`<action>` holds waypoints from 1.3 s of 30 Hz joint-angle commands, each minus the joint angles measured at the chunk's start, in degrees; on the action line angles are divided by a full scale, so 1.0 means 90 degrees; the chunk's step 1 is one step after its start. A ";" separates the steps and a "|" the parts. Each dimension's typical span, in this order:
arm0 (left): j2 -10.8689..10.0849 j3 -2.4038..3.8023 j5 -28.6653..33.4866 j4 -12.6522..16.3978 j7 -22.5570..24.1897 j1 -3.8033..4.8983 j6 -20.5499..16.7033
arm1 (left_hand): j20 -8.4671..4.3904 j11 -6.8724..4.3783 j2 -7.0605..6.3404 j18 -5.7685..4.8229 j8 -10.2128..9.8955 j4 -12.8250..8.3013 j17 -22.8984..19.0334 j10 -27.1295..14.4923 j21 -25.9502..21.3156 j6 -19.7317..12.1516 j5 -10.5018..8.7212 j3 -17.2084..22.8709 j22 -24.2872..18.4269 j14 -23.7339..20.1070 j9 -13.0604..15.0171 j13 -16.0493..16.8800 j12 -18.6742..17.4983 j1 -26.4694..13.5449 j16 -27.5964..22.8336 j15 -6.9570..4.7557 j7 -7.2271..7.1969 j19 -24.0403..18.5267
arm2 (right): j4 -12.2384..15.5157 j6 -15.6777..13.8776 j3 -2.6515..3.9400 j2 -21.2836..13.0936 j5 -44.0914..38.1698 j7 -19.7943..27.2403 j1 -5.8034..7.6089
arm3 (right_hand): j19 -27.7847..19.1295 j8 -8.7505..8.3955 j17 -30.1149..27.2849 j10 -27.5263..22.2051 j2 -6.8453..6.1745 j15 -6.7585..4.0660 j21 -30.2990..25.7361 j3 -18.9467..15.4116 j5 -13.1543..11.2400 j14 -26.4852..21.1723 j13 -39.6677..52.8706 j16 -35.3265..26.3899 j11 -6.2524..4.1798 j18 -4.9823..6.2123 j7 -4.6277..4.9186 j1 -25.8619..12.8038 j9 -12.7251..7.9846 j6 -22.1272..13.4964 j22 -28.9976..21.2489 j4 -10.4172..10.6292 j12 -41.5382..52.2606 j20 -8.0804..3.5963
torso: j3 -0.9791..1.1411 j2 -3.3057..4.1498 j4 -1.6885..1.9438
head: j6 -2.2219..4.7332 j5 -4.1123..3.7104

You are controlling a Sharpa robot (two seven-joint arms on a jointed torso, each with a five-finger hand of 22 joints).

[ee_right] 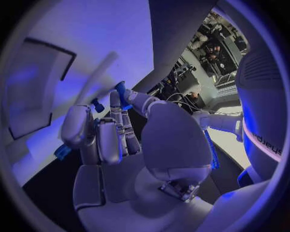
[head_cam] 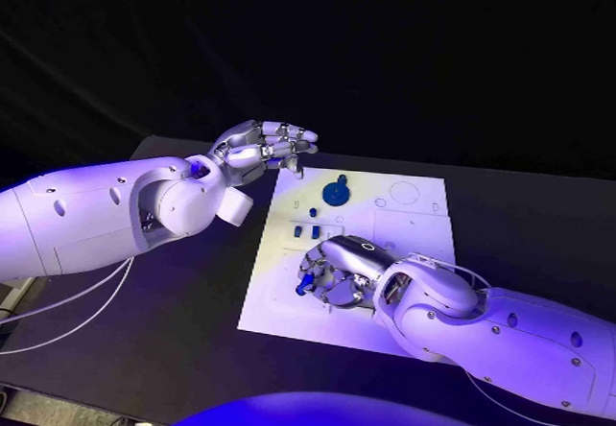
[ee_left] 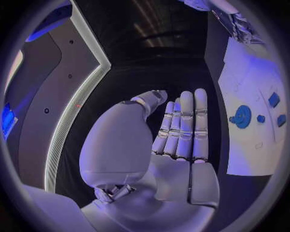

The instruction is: Assemble the parts on the task board

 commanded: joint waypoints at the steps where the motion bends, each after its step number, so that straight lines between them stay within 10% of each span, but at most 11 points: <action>1: 0.0010 0.0003 -0.0018 0.0007 0.0042 0.0001 0.0118 | 0.0020 0.0049 0.0061 0.0086 -0.0033 -0.0027 -0.0006 -0.0012 -0.0026 -0.0016 -0.0007 -0.0012 -0.0006 0.0021 -0.0005 -0.0009 -0.0041 -0.0008 -0.0039 0.0041 0.0029 0.0009 | 0.0002 0.0262 -0.0011 0.0025 -0.0297 -0.0002 -0.0011 | -0.0026 0.0069 0.0008 0.0037 0.0028 -0.0040 -0.0011 0.0022 0.0022 0.0157 0.0012 0.0013 -0.0004 -0.0073 -0.0003 -0.0002 0.0141 0.0025 0.0007 -0.0024 -0.0039 -0.0008 | -0.0004 0.0002 0.0000 | -0.0003 -0.0001; 16: -0.0005 0.0003 -0.0001 0.0037 0.0020 0.0002 0.0119 | 0.0022 0.0050 0.0069 0.0086 -0.0036 -0.0022 -0.0008 -0.0014 -0.0031 -0.0016 -0.0006 -0.0016 -0.0009 0.0022 -0.0006 -0.0011 -0.0043 -0.0022 -0.0040 0.0043 0.0031 0.0009 | -0.0010 0.0415 -0.0066 0.0132 -0.0427 -0.0044 -0.0012 | -0.0093 -0.0096 -0.0040 -0.0027 -0.0114 0.0016 -0.0141 -0.0071 0.0061 0.0134 0.0039 -0.0007 0.0071 -0.0055 0.0110 -0.0096 0.0105 -0.0283 -0.0044 -0.0020 -0.0148 0.0027 | -0.0011 0.0006 0.0000 | -0.0025 0.0004; 23: -0.0008 0.0003 0.0002 0.0042 0.0017 0.0002 0.0122 | 0.0022 0.0050 0.0069 0.0086 -0.0036 -0.0022 -0.0008 -0.0014 -0.0031 -0.0016 -0.0006 -0.0016 -0.0009 0.0022 -0.0006 -0.0011 -0.0043 -0.0022 -0.0040 0.0043 0.0031 0.0009 | 0.0015 0.0095 -0.0069 0.0076 -0.0481 -0.0080 -0.0012 | -0.0088 -0.0459 -0.0044 0.0019 -0.0261 0.0051 -0.0152 -0.0133 0.0085 0.0130 0.0118 0.0005 0.0105 -0.0052 0.0169 -0.0130 -0.0028 -0.0782 -0.0025 -0.0026 -0.0161 0.0069 | -0.0001 0.0001 -0.0003 | -0.0018 -0.0006; 32: -0.0012 0.0003 0.0003 0.0030 0.0017 0.0002 0.0125 | 0.0024 0.0051 0.0082 0.0086 -0.0039 -0.0017 -0.0009 -0.0017 -0.0036 -0.0018 -0.0003 -0.0016 -0.0012 0.0023 -0.0007 -0.0012 -0.0046 -0.0031 -0.0040 0.0045 0.0031 0.0010 | 0.0179 -0.0444 -0.0069 -0.0065 -0.0375 0.0162 -0.0013 | -0.0065 -0.1237 -0.0010 0.0015 -0.0483 -0.0102 -0.0176 -0.0378 0.0057 0.0143 0.0354 0.0035 -0.0087 -0.0050 -0.0064 -0.0224 -0.0414 -0.2370 0.0010 0.0020 -0.0088 -0.0052 | 0.0003 -0.0009 -0.0005 | -0.0003 -0.0027; 39: -0.0010 0.0002 0.0003 0.0000 0.0021 0.0002 0.0128 | 0.0024 0.0051 0.0082 0.0086 -0.0039 -0.0017 -0.0009 -0.0017 -0.0036 -0.0018 -0.0003 -0.0016 -0.0012 0.0023 -0.0007 -0.0012 -0.0046 -0.0031 -0.0040 0.0045 0.0031 0.0010 | 0.0550 -0.0933 -0.0041 -0.0429 -0.0055 0.0444 0.0049 | -0.0019 -0.1164 0.0049 0.0076 -0.0520 -0.0118 -0.0114 -0.0529 0.0055 0.0162 0.0465 0.0071 -0.0101 -0.0068 -0.0023 -0.0228 -0.0306 -0.2128 0.0064 0.0063 0.0005 -0.0074 | -0.0008 -0.0020 -0.0029 | 0.0065 -0.0091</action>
